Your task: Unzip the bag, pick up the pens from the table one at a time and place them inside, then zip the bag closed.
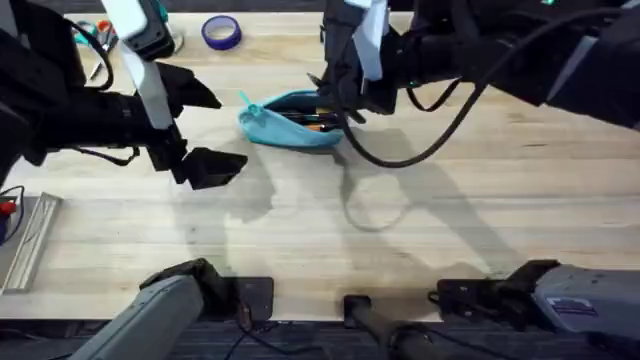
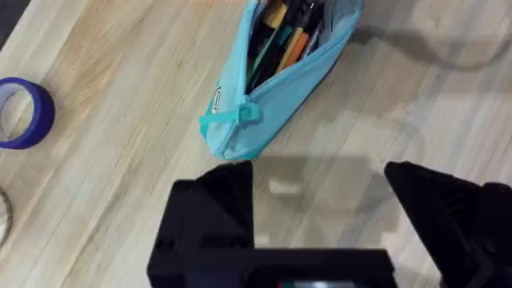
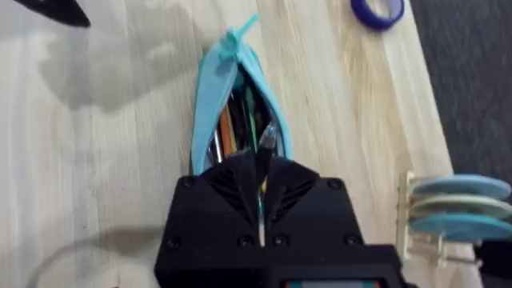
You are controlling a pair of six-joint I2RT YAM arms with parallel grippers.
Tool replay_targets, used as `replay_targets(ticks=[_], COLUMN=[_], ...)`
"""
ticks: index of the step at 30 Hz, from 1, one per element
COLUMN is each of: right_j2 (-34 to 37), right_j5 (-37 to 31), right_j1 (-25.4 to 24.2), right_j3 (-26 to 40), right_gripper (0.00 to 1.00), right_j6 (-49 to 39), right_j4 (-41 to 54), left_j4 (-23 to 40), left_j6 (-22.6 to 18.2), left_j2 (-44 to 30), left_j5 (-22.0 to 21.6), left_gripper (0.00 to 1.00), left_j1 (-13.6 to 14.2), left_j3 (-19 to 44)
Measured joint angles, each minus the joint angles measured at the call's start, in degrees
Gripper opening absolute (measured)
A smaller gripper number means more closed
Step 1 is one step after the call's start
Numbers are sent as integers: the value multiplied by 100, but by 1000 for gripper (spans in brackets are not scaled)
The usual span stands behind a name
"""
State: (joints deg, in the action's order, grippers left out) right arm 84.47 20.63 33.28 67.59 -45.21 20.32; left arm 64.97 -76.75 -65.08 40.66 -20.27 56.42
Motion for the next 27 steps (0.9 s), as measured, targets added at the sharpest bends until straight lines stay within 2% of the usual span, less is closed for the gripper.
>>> replay_targets(ticks=[12, 27], right_j2=[59, 1022], right_j5=[125, 172], right_j1=[240, 270], right_j3=[14, 20], right_gripper=[31, 31], right_j6=[-749, -864], right_j4=[-258, -884], left_j4=[0, 0], left_j6=[0, 0], left_j2=[0, 0], left_j5=[0, 0], left_gripper=[993, 994], left_j1=[0, 0], left_j3=[0, 0])
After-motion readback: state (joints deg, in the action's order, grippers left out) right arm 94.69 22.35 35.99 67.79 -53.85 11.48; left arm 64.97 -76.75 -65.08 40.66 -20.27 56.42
